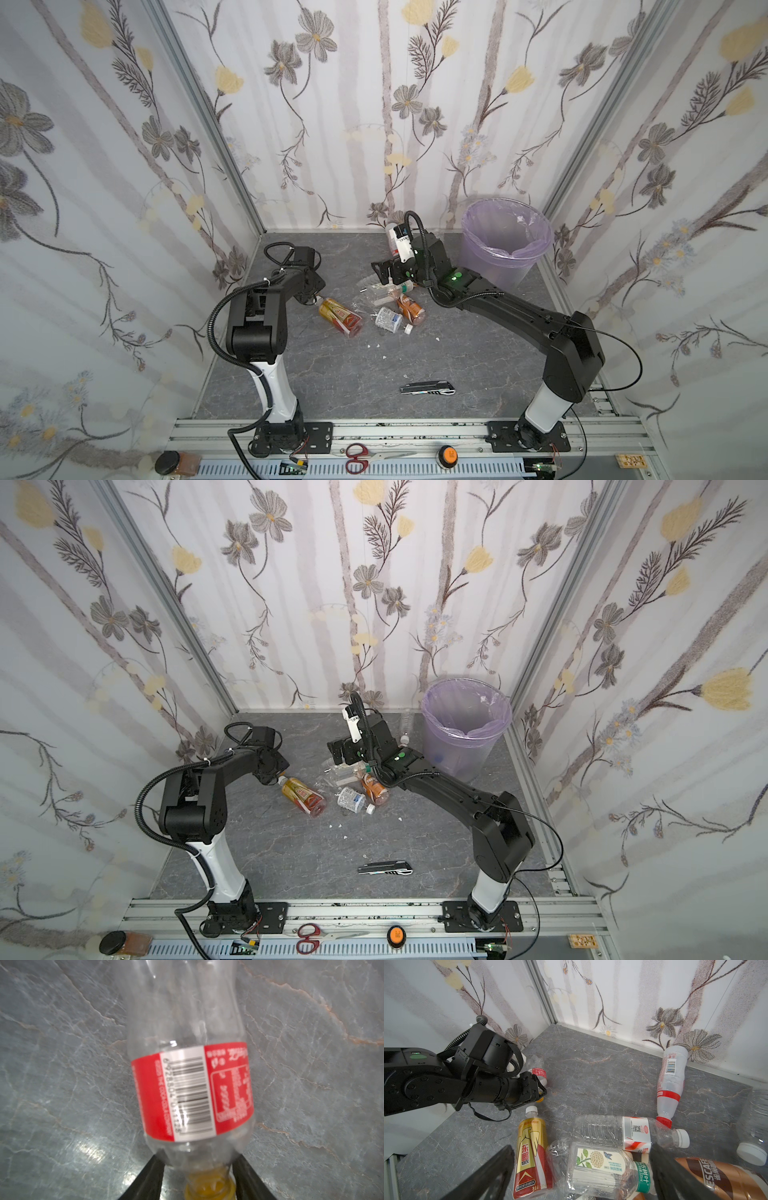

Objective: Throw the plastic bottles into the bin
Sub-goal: 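Lower the left gripper and close it on the red-labelled bottle near its cap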

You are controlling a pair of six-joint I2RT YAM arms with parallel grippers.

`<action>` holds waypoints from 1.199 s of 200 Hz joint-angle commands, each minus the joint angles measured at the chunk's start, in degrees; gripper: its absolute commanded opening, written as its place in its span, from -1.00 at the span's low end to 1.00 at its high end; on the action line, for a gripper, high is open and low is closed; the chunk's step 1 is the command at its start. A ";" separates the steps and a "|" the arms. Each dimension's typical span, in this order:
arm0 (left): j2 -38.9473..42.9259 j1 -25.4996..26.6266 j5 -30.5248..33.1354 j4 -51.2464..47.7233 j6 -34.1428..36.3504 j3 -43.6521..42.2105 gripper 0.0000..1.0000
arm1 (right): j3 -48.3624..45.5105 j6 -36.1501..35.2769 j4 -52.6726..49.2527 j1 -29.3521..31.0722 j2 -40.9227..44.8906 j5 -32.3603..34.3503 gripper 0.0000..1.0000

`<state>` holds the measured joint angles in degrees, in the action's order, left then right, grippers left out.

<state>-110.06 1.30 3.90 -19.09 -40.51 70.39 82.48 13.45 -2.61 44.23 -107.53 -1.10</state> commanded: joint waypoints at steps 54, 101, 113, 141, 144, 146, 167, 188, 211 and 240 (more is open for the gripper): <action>-0.38 0.11 1.61 0.06 0.75 0.42 -0.07 | -0.21 0.43 0.76 -0.02 0.96 1.10 0.99; -0.33 0.11 2.20 0.02 1.49 0.45 -0.22 | -0.26 0.44 0.68 -0.02 1.39 1.10 0.99; -0.40 0.11 2.11 0.03 1.49 0.42 -0.24 | -0.43 0.43 0.68 -0.02 1.49 1.12 0.99; -0.51 0.11 1.38 0.11 1.57 0.45 -0.31 | -0.72 0.43 0.68 -0.02 1.70 1.31 0.99; -0.49 0.11 1.37 0.11 1.64 0.45 -0.31 | -0.74 0.43 0.66 -0.02 1.75 1.29 0.99; -0.50 0.11 1.37 0.13 1.66 0.45 -0.32 | -0.74 0.43 0.67 -0.02 1.77 1.28 0.99; 0.08 0.11 1.14 0.12 2.47 0.79 -0.34 | -0.82 0.48 0.59 -0.02 2.04 1.43 0.99; 1.59 0.11 0.23 0.26 3.75 1.15 -0.34 | -0.98 0.73 0.48 -0.02 2.53 1.84 0.99; 4.69 0.19 -0.16 1.06 5.69 1.50 -0.34 | -1.16 0.87 0.55 -0.11 3.51 3.09 0.99; 9.93 1.49 -0.72 3.14 10.27 1.85 -0.34 | -1.13 1.71 0.63 -0.99 5.44 3.00 0.99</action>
<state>-103.70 1.69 3.77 -19.00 -34.94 71.44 81.41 13.87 -2.83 43.92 -103.77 1.06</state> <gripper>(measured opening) 0.329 0.995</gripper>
